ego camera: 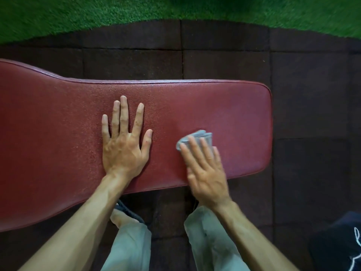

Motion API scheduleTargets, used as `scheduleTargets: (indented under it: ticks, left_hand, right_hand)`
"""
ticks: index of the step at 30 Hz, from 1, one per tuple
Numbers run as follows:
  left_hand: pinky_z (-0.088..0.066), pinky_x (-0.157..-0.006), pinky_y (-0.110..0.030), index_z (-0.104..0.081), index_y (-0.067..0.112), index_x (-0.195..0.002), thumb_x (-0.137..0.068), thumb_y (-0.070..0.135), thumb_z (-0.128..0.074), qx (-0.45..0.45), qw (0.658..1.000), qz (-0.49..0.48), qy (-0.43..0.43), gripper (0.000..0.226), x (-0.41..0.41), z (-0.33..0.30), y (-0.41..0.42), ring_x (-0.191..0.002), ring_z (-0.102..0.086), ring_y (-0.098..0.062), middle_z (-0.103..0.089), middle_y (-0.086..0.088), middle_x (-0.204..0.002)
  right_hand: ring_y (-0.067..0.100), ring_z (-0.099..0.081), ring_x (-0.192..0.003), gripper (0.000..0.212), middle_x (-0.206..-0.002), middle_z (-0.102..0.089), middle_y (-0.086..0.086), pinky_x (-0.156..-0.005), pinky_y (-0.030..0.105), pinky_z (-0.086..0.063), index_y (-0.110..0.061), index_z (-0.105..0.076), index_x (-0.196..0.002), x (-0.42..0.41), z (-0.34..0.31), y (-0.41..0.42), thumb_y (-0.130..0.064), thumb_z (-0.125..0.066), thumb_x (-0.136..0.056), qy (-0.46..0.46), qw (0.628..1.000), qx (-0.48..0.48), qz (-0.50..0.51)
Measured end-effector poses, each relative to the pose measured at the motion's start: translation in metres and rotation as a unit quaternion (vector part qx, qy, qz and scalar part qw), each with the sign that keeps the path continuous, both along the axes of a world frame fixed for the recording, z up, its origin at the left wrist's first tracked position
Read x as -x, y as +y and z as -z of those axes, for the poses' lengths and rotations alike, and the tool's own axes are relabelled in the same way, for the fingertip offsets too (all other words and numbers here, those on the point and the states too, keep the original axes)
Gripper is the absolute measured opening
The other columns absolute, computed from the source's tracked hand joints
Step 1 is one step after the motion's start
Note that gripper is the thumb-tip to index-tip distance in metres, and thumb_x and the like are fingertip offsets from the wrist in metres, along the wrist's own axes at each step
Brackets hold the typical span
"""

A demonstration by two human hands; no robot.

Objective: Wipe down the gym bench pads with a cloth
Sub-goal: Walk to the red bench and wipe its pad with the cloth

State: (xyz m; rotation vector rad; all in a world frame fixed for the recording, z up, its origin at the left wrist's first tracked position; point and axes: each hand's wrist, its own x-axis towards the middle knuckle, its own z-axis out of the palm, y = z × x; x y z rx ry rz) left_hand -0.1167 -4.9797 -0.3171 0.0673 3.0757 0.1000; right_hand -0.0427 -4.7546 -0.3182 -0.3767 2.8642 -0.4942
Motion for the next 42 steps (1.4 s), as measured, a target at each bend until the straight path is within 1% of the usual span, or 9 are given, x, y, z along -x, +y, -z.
scheduleTargets:
  ticks: [6, 11, 15, 19, 23, 30, 34, 38, 42]
  left_hand:
    - [-0.007, -0.126, -0.053, -0.01, 0.024, -0.162, -0.103, 0.049, -0.03, 0.011, 1.0, 0.002, -0.001, 0.066, -0.001, 0.001, 0.002, -0.157, -0.003, -0.03, -0.003, -0.015, -0.169]
    - [-0.008, -0.125, -0.054, -0.012, 0.024, -0.162, -0.103, 0.048, -0.03, 0.007, 1.0, 0.0, -0.002, 0.066, 0.002, -0.001, 0.002, -0.157, -0.004, -0.03, -0.004, -0.016, -0.168]
    - [-0.008, -0.125, -0.053, -0.014, 0.023, -0.161, -0.103, 0.048, -0.031, 0.007, 1.0, 0.006, -0.002, 0.066, 0.001, 0.0, 0.0, -0.157, -0.005, -0.03, -0.005, -0.016, -0.168]
    - [-0.007, -0.126, -0.053, -0.013, 0.023, -0.161, -0.103, 0.05, -0.03, 0.01, 1.0, 0.002, -0.003, 0.067, 0.0, 0.001, 0.001, -0.157, -0.004, -0.031, -0.004, -0.016, -0.168]
    - [-0.007, -0.125, -0.054, -0.013, 0.023, -0.161, -0.103, 0.049, -0.031, 0.006, 1.0, 0.006, -0.002, 0.067, 0.001, 0.001, 0.0, -0.156, -0.005, -0.031, -0.005, -0.016, -0.168]
    - [-0.009, -0.125, -0.054, -0.014, 0.023, -0.161, -0.102, 0.049, -0.032, 0.005, 1.0, 0.004, -0.004, 0.067, 0.001, 0.0, 0.0, -0.157, -0.006, -0.03, -0.006, -0.016, -0.168]
    - [-0.009, -0.125, -0.053, -0.013, 0.023, -0.161, -0.103, 0.05, -0.031, 0.005, 1.0, 0.005, -0.004, 0.067, 0.0, 0.001, -0.001, -0.157, -0.005, -0.03, -0.006, -0.016, -0.168]
    - [-0.007, -0.126, -0.053, -0.01, 0.024, -0.162, -0.103, 0.05, -0.031, 0.001, 1.0, 0.007, -0.007, 0.067, -0.001, 0.001, 0.0, -0.157, -0.004, -0.03, -0.004, -0.016, -0.168]
    - [-0.007, -0.125, -0.053, -0.012, 0.023, -0.162, -0.104, 0.047, -0.029, -0.004, 1.0, 0.008, -0.006, 0.064, 0.001, -0.001, -0.001, -0.157, -0.005, -0.03, -0.005, -0.015, -0.168]
  right_hand:
    - [0.029, 0.0, -0.156, 0.062, -0.169, -0.007, 0.008, -0.125, 0.053, -0.009, -0.017, -0.015, -0.16, 0.097, 0.007, 0.019, -0.028, -0.024, -0.1, 0.014, 0.978, -0.009, 0.208]
    - [0.029, -0.01, -0.156, 0.063, -0.167, -0.018, 0.007, -0.125, 0.05, -0.014, -0.016, -0.022, -0.159, 0.08, -0.003, -0.063, -0.026, -0.037, -0.099, 0.056, 0.997, 0.005, 0.061]
    - [0.022, -0.007, -0.156, 0.066, -0.169, -0.008, -0.002, -0.126, 0.049, -0.014, -0.023, -0.016, -0.16, 0.001, 0.005, -0.015, -0.026, -0.044, -0.1, 0.055, 0.997, -0.01, -0.052]
    - [0.023, -0.004, -0.156, 0.056, -0.169, -0.003, -0.002, -0.124, 0.052, -0.011, -0.028, -0.007, -0.16, 0.011, 0.017, 0.047, -0.036, -0.021, -0.107, 0.024, 0.997, -0.052, 0.042]
    - [0.029, -0.003, -0.156, 0.057, -0.169, -0.009, 0.007, -0.126, 0.051, -0.009, -0.018, -0.014, -0.16, 0.086, 0.008, 0.0, -0.035, -0.018, -0.106, 0.022, 0.984, -0.027, 0.174]
    - [0.024, -0.01, -0.156, 0.054, -0.168, -0.012, 0.0, -0.124, 0.051, -0.021, -0.021, -0.018, -0.16, 0.005, 0.006, -0.03, -0.029, -0.03, -0.108, 0.052, 0.998, -0.005, -0.034]
    - [0.026, -0.008, -0.156, 0.053, -0.169, -0.007, -0.001, -0.118, 0.059, -0.025, -0.027, -0.006, -0.16, -0.004, 0.018, 0.034, -0.031, -0.019, -0.109, 0.034, 0.998, -0.019, 0.038]
    - [0.034, -0.008, -0.155, 0.056, -0.167, -0.014, 0.013, -0.125, 0.053, -0.016, -0.012, -0.017, -0.159, 0.076, 0.01, 0.003, -0.026, -0.024, -0.105, 0.033, 0.979, -0.004, 0.202]
    - [0.032, -0.008, -0.155, 0.057, -0.168, -0.015, 0.009, -0.124, 0.054, -0.015, -0.014, -0.02, -0.159, 0.094, -0.001, -0.07, -0.029, -0.026, -0.105, 0.043, 0.988, -0.013, 0.15]
